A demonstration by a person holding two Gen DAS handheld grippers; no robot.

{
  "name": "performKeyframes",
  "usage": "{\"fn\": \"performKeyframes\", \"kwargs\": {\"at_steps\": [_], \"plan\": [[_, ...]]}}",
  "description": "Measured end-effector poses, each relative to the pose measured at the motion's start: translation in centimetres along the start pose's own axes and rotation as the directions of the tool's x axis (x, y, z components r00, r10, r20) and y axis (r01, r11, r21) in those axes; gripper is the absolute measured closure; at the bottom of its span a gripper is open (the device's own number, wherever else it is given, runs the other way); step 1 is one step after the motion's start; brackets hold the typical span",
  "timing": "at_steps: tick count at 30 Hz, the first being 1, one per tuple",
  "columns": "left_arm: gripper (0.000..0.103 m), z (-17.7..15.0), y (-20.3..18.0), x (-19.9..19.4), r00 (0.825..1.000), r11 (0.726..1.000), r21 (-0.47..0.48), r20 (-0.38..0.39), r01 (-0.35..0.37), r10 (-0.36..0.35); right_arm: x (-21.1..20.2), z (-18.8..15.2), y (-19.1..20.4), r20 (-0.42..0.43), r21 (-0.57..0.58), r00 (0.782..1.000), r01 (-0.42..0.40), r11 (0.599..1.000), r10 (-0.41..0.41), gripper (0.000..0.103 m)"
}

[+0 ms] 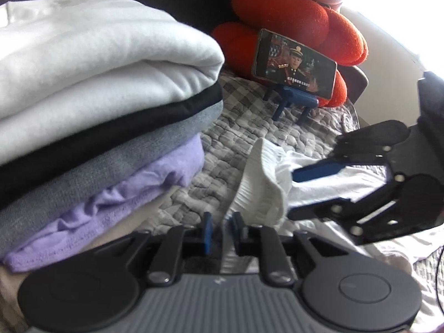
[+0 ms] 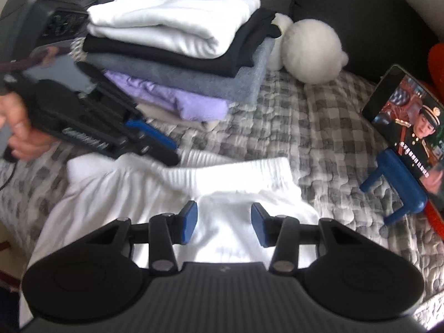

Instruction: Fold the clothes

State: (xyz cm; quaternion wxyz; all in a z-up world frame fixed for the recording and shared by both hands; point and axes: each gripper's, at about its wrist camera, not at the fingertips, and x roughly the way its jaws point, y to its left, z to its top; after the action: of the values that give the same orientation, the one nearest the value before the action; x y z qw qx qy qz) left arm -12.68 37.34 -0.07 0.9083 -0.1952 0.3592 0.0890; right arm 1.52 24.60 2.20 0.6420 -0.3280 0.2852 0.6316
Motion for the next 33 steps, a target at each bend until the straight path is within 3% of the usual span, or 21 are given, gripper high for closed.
{"fn": "performKeyframes", "kwargs": {"at_steps": [4,8,12,14,16,20,23,25,26,27,28,33], "plan": [[0.073,-0.2,0.2,-1.8,0.998,0.999,-0.007,0.042,-0.048,0.048,0.8,0.4,-0.3,0.03,0.031,0.997,0.065,0.997,-0.066,0.056],[0.069,-1.1,1.0,-4.4,0.996,0.997,-0.048,0.065,-0.057,0.061,1.1,0.3,-0.7,0.006,0.031,0.995,0.104,0.994,-0.104,0.055],[0.064,-3.1,1.9,-7.5,0.997,0.992,-0.121,0.051,-0.045,0.051,-0.5,0.1,-2.7,0.064,0.128,0.989,0.122,0.984,-0.131,0.05],[0.057,-4.6,2.7,-9.1,0.998,0.97,-0.237,0.041,0.056,-0.047,-1.1,-0.2,-4.1,0.087,0.218,0.985,0.128,0.967,-0.15,0.05],[0.055,-6.3,3.9,-10.4,0.989,0.91,-0.388,0.051,0.147,-0.138,-1.3,-0.5,-5.2,0.106,0.293,0.982,0.122,0.948,-0.159,0.05],[0.055,-7.4,3.4,-9.1,0.994,0.902,-0.417,0.049,0.11,-0.098,-0.4,-0.9,-7.0,0.118,0.402,0.982,0.089,0.911,-0.148,0.05],[0.057,-8.2,3.0,-8.0,0.997,0.897,-0.435,0.046,0.079,-0.065,1.2,-0.7,-7.2,0.095,0.448,0.989,0.06,0.892,-0.114,0.051],[0.063,-8.5,2.6,-7.5,0.998,0.893,-0.446,0.057,0.06,-0.038,2.0,-0.6,-6.7,0.078,0.416,0.991,0.071,0.906,-0.113,0.056],[0.067,-8.5,2.6,-7.3,0.998,0.891,-0.45,0.061,0.053,-0.028,1.9,-0.5,-6.4,0.083,0.392,0.99,0.074,0.917,-0.116,0.061],[0.086,-8.6,2.6,-7.2,0.998,0.889,-0.455,0.065,0.047,-0.02,1.9,-0.4,-6.1,0.089,0.367,0.989,0.078,0.927,-0.118,0.09],[0.094,-8.5,2.6,-7.4,0.997,0.891,-0.452,0.072,0.044,-0.013,1.9,-0.3,-5.8,0.094,0.342,0.988,0.082,0.936,-0.121,0.092],[0.097,-8.3,2.4,-8.4,0.994,0.902,-0.431,0.108,0.032,0.016,-0.4,0.7,-3.6,0.2,0.197,0.962,0.148,0.969,-0.188,0.096]]}}
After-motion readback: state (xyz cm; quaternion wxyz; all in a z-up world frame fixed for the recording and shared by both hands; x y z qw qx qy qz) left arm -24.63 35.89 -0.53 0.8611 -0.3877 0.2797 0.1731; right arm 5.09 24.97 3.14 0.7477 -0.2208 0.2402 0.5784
